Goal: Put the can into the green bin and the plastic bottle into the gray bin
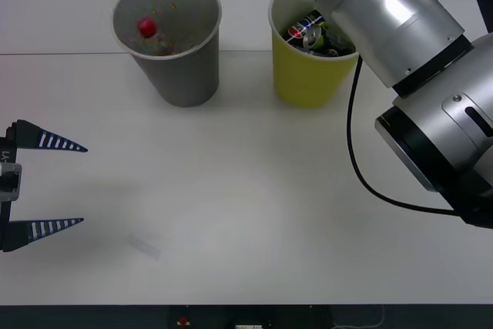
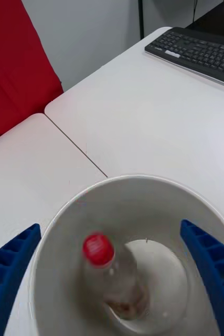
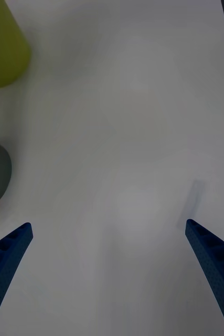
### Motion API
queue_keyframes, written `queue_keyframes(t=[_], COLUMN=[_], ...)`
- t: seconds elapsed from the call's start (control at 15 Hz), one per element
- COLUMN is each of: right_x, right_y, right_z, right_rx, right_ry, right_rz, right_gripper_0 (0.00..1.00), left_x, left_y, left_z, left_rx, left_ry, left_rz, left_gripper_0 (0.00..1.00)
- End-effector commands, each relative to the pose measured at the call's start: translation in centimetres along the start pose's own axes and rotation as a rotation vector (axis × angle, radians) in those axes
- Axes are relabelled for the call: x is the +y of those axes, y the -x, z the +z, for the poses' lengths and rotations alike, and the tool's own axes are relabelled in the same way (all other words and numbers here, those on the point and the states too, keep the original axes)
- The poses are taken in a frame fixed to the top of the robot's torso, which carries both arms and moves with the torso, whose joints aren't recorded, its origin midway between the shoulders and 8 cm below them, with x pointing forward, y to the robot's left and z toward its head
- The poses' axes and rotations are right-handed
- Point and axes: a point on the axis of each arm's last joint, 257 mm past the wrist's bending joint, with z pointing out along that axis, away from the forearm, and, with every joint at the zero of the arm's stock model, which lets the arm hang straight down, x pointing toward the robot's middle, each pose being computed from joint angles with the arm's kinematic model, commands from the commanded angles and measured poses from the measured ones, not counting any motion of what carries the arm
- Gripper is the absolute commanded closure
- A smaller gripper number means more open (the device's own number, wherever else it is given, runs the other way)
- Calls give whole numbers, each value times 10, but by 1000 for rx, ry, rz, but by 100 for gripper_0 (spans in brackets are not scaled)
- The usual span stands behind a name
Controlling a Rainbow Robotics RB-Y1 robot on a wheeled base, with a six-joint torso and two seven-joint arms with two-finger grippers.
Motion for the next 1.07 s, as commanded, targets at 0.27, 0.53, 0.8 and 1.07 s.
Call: queue_keyframes(t=[0.27, 0.53, 0.8, 1.07], right_x=[-6, -16, -24, -28], right_y=[-10, -25, -58, -104], right_z=[-30, -73, -128, -186], right_rx=[81, 101, 97, 92], right_ry=[27, 56, 63, 91], right_rz=[-33, -46, -103, -170], right_gripper_0=[0, 0, 0, 0], left_x=[0, 0, 0, 0], left_y=[0, 0, 0, 0], left_z=[0, 0, 0, 0], left_rx=[0, 0, 0, 0], left_ry=[0, 0, 0, 0], left_rz=[0, 0, 0, 0], left_gripper_0=[0, 0, 0, 0])
